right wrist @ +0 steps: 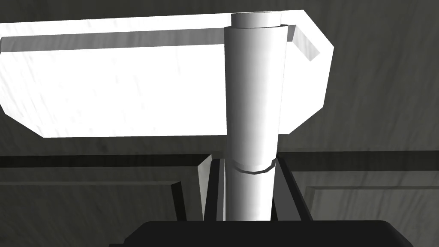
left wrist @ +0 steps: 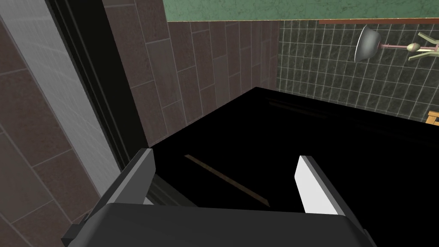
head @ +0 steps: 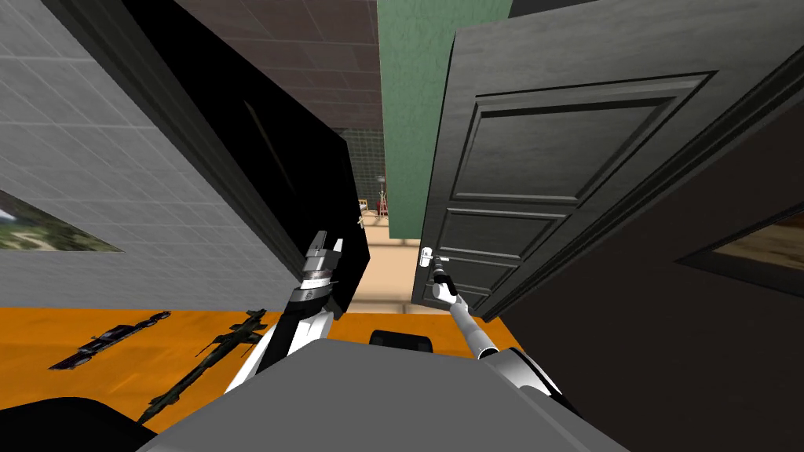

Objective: Push the door open

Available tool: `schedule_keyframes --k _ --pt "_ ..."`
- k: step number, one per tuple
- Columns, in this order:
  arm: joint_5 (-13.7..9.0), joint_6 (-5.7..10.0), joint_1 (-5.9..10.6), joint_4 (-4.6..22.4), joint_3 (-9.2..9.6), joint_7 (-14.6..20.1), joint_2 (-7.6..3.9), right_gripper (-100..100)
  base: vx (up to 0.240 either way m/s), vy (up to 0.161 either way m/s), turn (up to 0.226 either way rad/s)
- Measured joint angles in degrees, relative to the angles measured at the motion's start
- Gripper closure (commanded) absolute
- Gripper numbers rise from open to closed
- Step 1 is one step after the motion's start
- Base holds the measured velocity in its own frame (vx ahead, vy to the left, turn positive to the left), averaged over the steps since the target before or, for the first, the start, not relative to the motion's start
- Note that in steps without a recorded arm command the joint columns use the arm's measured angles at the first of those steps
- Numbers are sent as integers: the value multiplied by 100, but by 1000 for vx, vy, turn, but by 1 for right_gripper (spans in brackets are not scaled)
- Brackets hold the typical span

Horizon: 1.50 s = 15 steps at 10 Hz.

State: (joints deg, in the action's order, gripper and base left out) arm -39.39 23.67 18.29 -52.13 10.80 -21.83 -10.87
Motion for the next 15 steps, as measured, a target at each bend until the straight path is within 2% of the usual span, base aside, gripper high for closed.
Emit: schedule_keyframes --k 2,3,4,7,8,9,10,11,12,13,15 --pt "1 23 96 149 -143 13 -33 100 190 100 -61" --pt "7 35 74 159 -234 -15 -20 100 213 86 -47" --pt "1 -47 -72 -46 -357 -97 -19 100 134 61 -44" --pt "26 152 169 412 -435 52 -93 100 141 87 -59" --pt "28 170 187 442 -509 27 -82 100 130 90 -64" --pt "27 141 120 348 -619 -56 -49 100 167 125 -49" --pt "22 109 96 351 -688 -59 -98 100 196 109 -69" --pt "36 178 125 488 -729 -6 -126 100 149 88 -59" --pt "26 151 101 434 -829 -36 -133 100 123 81 -71" --pt "39 226 233 646 -861 -1 -158 100 102 45 -20" --pt "32 175 137 500 -1002 -59 -164 100 156 79 -49"
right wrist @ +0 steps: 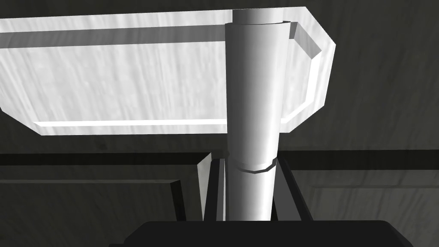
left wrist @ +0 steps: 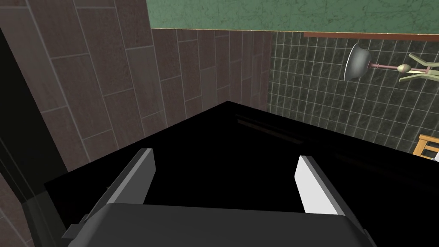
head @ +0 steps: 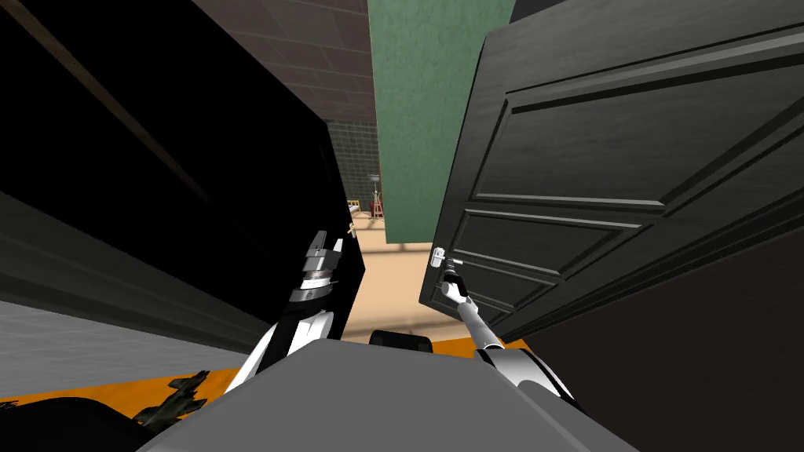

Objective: Push the door open

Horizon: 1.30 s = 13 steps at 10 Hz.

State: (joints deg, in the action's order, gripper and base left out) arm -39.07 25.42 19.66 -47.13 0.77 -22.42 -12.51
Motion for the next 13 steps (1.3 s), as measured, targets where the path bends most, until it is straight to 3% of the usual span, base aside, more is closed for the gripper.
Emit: schedule_keyframes --k 1,3,5,8,10,11,13 --pt "7 35 65 163 -33 49 -41 100 153 95 -59" --pt "-11 -49 -4 49 -221 -12 -73 100 185 120 -80" --pt "2 39 22 183 -341 0 -105 100 183 90 -55" --pt "-14 96 36 265 -447 2 -139 100 134 24 -33" --pt "-67 34 -70 162 -561 -90 -131 100 208 29 -51" --pt "-81 92 4 300 -585 -82 -160 100 214 62 -48" --pt "-137 128 -26 310 -681 -80 -236 100 206 11 -50"
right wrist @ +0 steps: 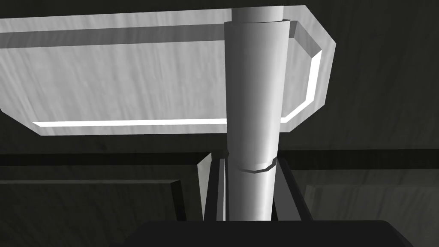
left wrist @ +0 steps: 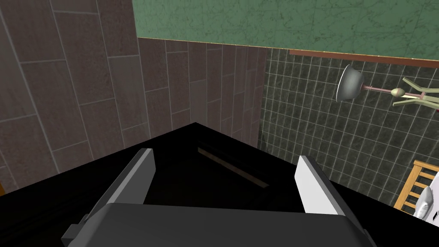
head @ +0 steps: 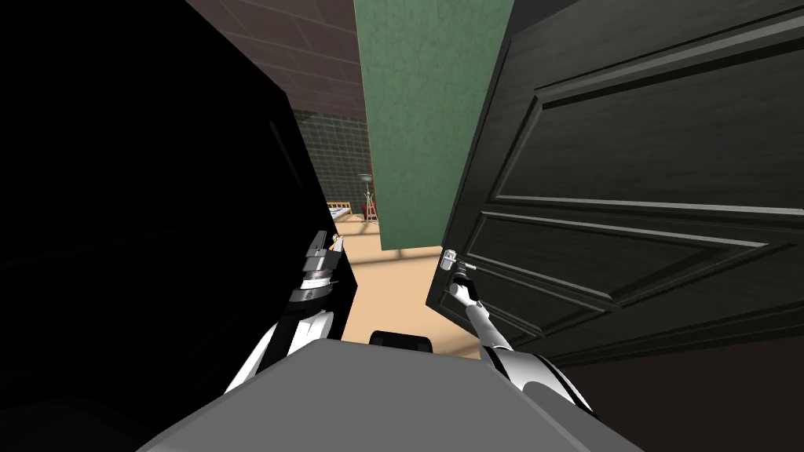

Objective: Push the door open

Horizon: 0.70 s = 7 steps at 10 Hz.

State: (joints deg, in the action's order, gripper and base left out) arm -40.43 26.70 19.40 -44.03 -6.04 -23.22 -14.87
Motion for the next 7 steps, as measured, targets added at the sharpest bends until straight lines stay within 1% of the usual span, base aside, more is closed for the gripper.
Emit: schedule_keyframes --k 1,2,4,5,6,7 --pt "-38 -37 -50 -99 -94 -70 8 100 196 18 -34" --pt "-66 -53 -80 -137 -154 -118 -9 100 142 13 -32" --pt "-96 37 -10 39 -201 -106 -52 100 209 25 -54" --pt "-124 77 -33 82 -252 -107 -70 100 221 42 -73" --pt "-147 126 25 227 -281 -79 -127 100 180 41 -72" --pt "-202 39 -69 1 -433 -221 -85 100 194 23 -68"
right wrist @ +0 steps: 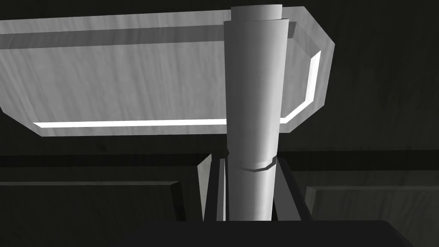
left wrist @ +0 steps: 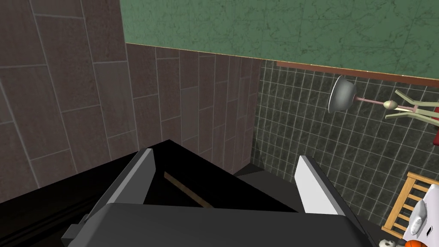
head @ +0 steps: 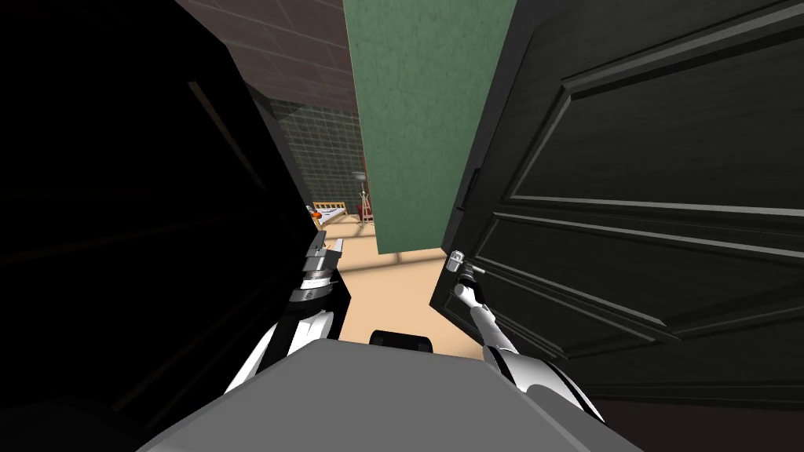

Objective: Push the door open

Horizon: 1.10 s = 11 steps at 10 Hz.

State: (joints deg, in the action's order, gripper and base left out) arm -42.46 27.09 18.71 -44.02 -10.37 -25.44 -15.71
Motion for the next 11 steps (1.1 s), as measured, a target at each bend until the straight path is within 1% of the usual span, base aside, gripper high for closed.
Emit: schedule_keyframes --k 1,2,3,4,5,6,7,8,10,11 --pt "-25 9 48 107 -35 -20 -57 100 227 44 -49" --pt "-58 27 17 113 -98 -20 -91 100 222 46 -67" --pt "-85 75 60 211 -161 -43 -111 100 201 46 -60" --pt "-112 96 40 227 -206 -36 -164 100 220 41 -86" --pt "-150 106 -9 188 -289 -76 -166 100 214 61 -67" --pt "-197 81 -32 153 -394 -155 -177 100 199 64 -51" --pt "-232 68 -77 115 -467 -195 -209 100 132 18 -43" --pt "-240 102 -62 169 -483 -181 -243 100 144 14 -32" --pt "-255 232 26 457 -490 -75 -342 100 176 36 -55" --pt "-305 172 -50 309 -603 -174 -315 100 206 43 -70"
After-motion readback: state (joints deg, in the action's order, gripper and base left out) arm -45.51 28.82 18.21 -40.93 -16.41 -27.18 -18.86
